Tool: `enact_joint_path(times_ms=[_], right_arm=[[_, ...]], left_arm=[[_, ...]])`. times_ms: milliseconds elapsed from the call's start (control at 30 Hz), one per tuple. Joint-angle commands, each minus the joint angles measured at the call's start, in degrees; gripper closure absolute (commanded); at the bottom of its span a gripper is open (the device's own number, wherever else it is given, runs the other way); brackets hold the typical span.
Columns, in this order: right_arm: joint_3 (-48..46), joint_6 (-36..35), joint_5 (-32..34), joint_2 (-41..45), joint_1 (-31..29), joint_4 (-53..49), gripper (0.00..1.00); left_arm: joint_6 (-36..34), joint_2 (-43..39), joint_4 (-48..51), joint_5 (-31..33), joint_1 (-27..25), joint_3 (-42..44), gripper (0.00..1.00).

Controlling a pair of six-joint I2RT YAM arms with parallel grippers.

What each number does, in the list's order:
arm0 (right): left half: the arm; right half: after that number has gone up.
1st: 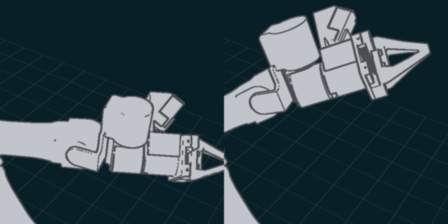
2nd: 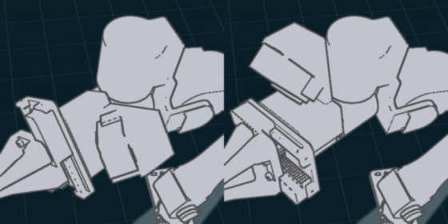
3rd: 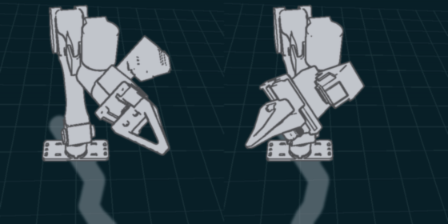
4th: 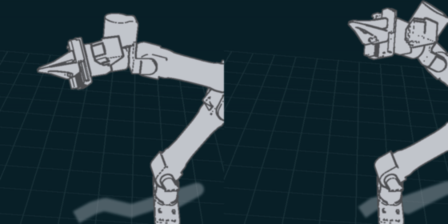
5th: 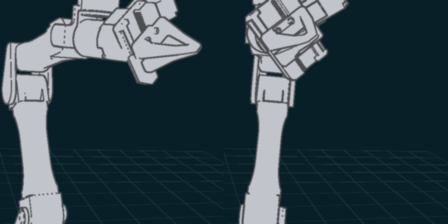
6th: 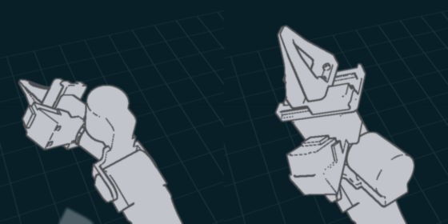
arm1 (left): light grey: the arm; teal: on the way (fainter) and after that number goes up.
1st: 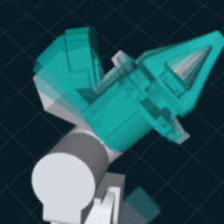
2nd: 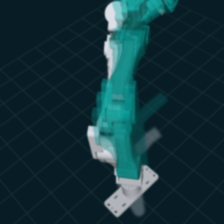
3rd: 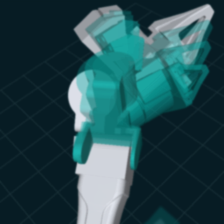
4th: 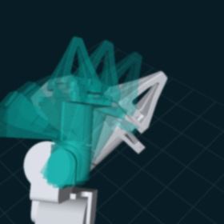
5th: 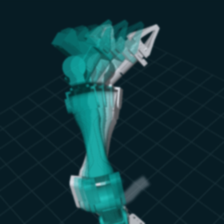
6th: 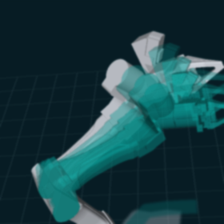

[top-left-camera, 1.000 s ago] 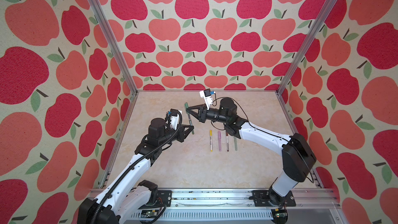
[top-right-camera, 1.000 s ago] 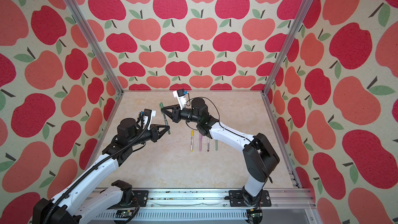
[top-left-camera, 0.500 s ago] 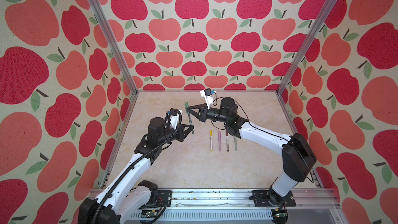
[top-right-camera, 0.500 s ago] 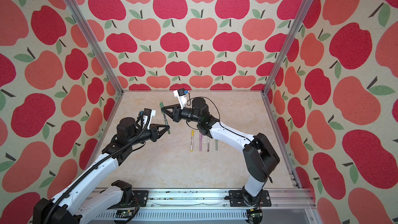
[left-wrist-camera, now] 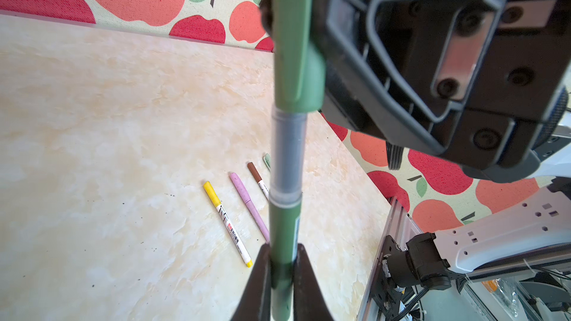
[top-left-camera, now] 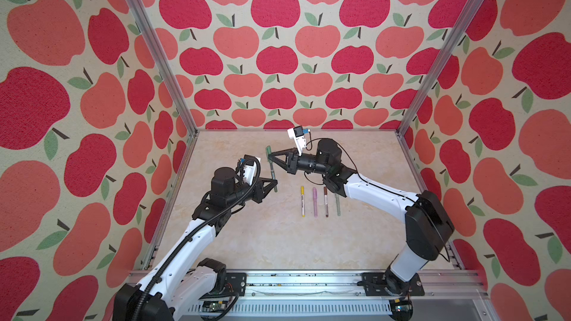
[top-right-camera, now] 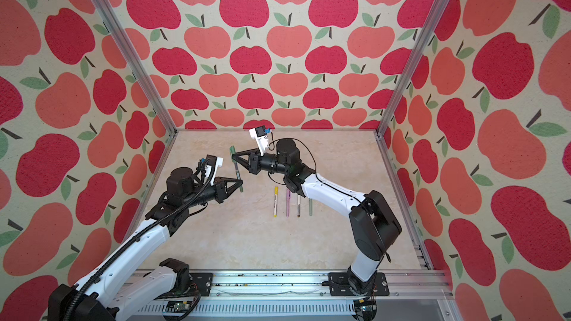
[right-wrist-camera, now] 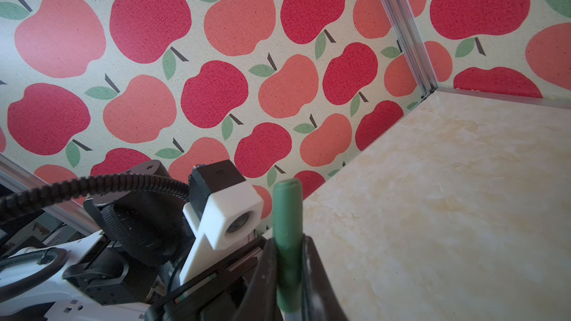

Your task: Insert the pens into the pen caps

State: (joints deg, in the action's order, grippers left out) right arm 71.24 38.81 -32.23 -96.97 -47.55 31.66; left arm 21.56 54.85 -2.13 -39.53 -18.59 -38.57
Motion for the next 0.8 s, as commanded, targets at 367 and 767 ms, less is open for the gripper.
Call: enact_joint_path(times_ms=[367, 767], right_arm=[[0.2, -2.2, -8.1, 4.0, -0.3, -9.9, 0.76], [1.1, -6.5, -7.2, 8.2, 0.5, -14.7, 0.60]], left_arm=[[-8.0, 0.3, -2.1, 3.2, 2.2, -6.9, 1.00], [-11.5, 0.5, 3.0, 5.3, 1.0, -8.2, 1.00]])
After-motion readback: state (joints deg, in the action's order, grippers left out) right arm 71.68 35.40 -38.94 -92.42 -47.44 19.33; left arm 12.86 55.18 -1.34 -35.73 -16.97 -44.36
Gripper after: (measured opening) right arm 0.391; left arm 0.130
